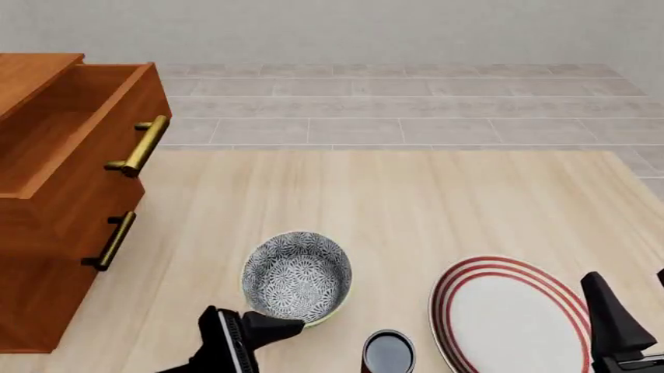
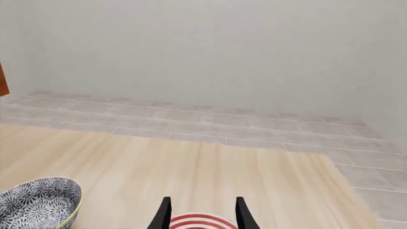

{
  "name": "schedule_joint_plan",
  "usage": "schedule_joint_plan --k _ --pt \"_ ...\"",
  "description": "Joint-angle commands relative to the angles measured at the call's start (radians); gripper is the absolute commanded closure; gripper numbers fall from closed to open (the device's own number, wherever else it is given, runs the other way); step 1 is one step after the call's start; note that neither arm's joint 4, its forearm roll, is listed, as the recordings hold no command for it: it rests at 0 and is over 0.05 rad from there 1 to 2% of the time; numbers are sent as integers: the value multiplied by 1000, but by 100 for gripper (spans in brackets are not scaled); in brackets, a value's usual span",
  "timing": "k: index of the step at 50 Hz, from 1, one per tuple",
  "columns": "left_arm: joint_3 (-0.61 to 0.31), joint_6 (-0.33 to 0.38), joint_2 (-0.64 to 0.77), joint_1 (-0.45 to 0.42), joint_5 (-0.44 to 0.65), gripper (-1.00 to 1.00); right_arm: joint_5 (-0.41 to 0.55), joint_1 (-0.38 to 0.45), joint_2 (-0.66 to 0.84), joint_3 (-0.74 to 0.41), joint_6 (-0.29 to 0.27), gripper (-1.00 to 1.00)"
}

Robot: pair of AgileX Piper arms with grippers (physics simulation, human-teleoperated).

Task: Put the ketchup in the top drawer of the cabinet.

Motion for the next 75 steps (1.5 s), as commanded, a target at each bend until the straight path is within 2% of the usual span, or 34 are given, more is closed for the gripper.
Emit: schedule_joint_plan --k 1,4,8,16,20,23,30,32,51,64,66,69,75 --pt "-34 29 124 -22 -70 -100 1 9 0 2 -5 -100" --pt "-37 31 186 -28 -113 -100 0 17 0 5 -12 -100" --pt "-44 14 230 -30 -144 -100 -6 36 1 21 -52 -100" --pt "-51 -2 345 -38 -225 -100 -10 38 1 29 -56 -100" --pt "-58 -12 369 4 -242 -100 -9 35 1 24 -55 -100" --pt "-61 -16 399 5 -265 -100 -17 35 2 33 -52 -100" --pt "-71 -31 406 7 -273 -100 -14 36 1 30 -54 -100" --pt "-72 -58 406 12 -277 -100 -13 35 1 29 -54 -100" --pt "-102 -50 457 -47 -296 -100 -22 42 4 28 -59 -100" --pt "-136 -41 482 -59 -268 -100 -24 44 4 31 -57 -100" --pt "-148 -61 495 -72 -257 -100 -26 44 3 33 -58 -100" --pt "-154 -36 515 -70 -263 -100 -30 42 3 39 -56 -100" --pt "-172 -36 524 -70 -249 -100 -26 39 2 35 -55 -100"
